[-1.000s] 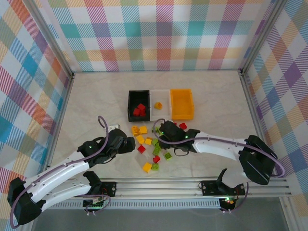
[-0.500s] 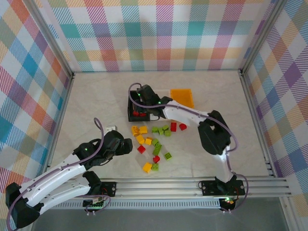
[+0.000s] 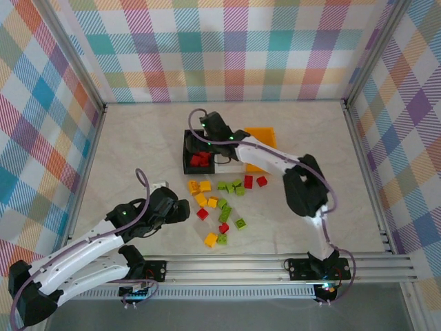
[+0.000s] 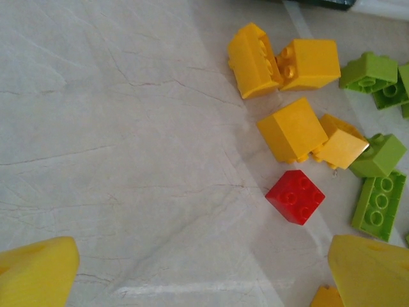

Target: Sort the legos into containers by color

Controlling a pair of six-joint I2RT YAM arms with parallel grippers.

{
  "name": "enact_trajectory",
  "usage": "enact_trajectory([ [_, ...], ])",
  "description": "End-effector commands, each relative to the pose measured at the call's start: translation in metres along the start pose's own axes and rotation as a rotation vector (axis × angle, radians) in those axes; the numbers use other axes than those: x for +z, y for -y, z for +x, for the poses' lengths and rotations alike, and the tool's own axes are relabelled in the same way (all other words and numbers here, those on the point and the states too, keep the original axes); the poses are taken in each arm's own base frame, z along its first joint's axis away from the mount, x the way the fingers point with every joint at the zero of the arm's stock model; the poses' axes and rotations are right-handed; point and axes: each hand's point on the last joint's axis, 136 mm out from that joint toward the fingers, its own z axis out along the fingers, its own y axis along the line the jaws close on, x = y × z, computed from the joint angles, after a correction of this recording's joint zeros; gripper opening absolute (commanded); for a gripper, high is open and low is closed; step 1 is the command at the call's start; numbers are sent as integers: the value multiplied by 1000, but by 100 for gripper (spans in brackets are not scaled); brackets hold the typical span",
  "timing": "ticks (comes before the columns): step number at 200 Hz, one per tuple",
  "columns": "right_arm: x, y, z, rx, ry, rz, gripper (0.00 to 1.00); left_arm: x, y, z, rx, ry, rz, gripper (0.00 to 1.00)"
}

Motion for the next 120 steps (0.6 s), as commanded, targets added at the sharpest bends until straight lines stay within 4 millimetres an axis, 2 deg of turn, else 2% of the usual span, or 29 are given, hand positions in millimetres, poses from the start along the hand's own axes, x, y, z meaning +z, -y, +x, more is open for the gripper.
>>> enact_trajectory([
  [1, -58, -8, 2, 34, 58, -64, 80, 2, 27, -2, 47, -35, 81, 100],
  [36, -99, 31, 80, 80, -21, -12, 81, 19, 64, 20, 149, -120, 138, 100],
  [68, -126, 64, 138, 112, -80, 35, 81, 28, 98, 64, 313, -234, 176, 97],
  [94, -145, 85, 160, 135, -75, 68, 82, 36, 102, 94, 421, -307, 134, 93],
  [120, -158, 95, 163, 148, -38, 88, 82, 39, 109, 112, 467, -348, 158, 87],
])
